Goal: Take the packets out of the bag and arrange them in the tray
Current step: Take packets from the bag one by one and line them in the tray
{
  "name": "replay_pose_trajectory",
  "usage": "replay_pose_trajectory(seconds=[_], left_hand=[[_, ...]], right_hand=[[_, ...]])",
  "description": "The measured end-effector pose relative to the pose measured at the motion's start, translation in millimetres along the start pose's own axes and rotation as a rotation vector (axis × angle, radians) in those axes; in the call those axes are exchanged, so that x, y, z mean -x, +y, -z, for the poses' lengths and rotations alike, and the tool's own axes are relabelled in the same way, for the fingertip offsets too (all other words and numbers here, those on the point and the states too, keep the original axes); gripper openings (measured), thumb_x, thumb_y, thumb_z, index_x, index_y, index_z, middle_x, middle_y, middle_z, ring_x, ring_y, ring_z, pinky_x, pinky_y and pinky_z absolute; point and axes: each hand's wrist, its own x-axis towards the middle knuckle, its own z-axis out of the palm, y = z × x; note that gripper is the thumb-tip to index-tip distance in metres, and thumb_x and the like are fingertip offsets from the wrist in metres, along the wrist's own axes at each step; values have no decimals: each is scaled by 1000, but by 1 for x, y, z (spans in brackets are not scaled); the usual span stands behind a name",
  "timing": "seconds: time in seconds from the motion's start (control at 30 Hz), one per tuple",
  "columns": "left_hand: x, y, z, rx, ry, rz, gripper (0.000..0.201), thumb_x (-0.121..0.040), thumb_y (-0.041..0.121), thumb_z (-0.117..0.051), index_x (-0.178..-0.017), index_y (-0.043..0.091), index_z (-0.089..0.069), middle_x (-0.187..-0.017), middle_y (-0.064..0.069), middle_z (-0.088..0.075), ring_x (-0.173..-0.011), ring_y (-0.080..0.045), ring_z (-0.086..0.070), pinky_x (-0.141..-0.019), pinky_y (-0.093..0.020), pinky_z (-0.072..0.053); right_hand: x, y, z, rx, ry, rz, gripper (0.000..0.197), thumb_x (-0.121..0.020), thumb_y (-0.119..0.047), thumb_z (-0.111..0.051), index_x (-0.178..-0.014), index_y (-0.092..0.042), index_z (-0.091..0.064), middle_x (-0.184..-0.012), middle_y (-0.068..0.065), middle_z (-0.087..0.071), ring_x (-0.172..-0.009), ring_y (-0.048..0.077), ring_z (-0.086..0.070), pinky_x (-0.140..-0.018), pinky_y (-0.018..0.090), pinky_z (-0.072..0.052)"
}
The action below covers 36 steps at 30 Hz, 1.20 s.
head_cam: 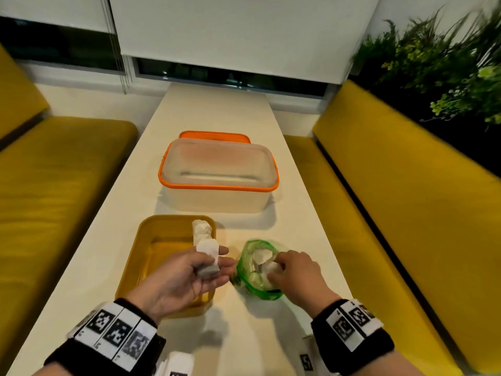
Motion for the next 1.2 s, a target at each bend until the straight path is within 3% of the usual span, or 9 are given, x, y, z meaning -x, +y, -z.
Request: replay_pose_trajectory(seconds=[0.1,0.27,0.53,0.7,0.83,0.93,1.0,1.1,1.2], left_hand=[[-6,-2,-3,-1,7,-6,29,-89,-8,-37,-106,-4,-60,-89,-22,-71,-71,-27,-70,-59,-31,-60],[-9,-1,-7,-37,27,-21,23,-96,15,-47,-105,1,-62,-81,-19,-69,-65,-24,-68,-57,-30,-59],[-13,-5,-10,-53,51,-18,21,-97,14,-48,-106,0,-60,-82,-17,-66,-71,-26,-64,-59,-30,-58],[-19,0,-15,-83,13,1,41,-90,35,-55,-113,1,-60,-98,-19,-68,-89,-29,-66,-80,-34,-56],[-13,-2,-24,-107,-263,42,42,-81,19,-61,-121,4,-58,-112,-20,-67,-101,-30,-66,-90,-40,-53],[-15,-5,-28,-70,-201,0,32,-85,-7,-55,-116,1,-58,-103,-21,-70,-90,-30,-69,-80,-40,-58],[-17,-3,-22,31,-115,-5,24,-89,-10,-48,-109,-3,-59,-95,-22,-71,-81,-31,-70,-73,-39,-58],[-17,4,-8,179,-77,29,26,-92,-4,-44,-115,-7,-57,-99,-28,-68,-79,-33,-70,-70,-38,-58],[-16,9,-1,280,-86,63,33,-92,1,-41,-123,-3,-53,-110,-29,-66,-85,-38,-70,-61,-39,-61]], right_hand=[[-2,5,1,-155,60,-12,12,-86,-28,-55,-79,-22,-63,-81,-2,-65,-82,23,-59,-73,31,-46],[-4,14,13,-619,59,-62,14,-86,-15,-63,-74,-21,-62,-64,-6,-59,-61,10,-51,-55,20,-39],[-7,14,21,-850,114,-103,12,-86,-8,-63,-77,-14,-67,-70,-2,-65,-68,12,-56,-65,24,-45],[2,-14,52,-1013,1,71,14,-86,4,-60,-80,-7,-65,-66,0,-62,-55,2,-54,-52,11,-40],[3,-48,54,-819,-129,198,9,-83,-1,-65,-83,-10,-67,-77,5,-67,-70,11,-60,-71,28,-50],[-4,-49,51,-652,-24,168,21,-81,-5,-64,-92,-23,-65,-88,-3,-66,-67,7,-56,-65,18,-48],[-10,-33,55,-548,70,79,25,-82,-6,-63,-96,-26,-63,-92,-6,-64,-69,4,-55,-57,9,-43],[-18,-8,52,-272,28,-44,7,-85,-21,-64,-91,-23,-63,-91,-5,-63,-79,8,-56,-65,17,-42],[-19,-6,29,-21,-106,-96,26,-83,-47,-61,-90,-22,-64,-87,-4,-61,-83,15,-57,-71,27,-46]])
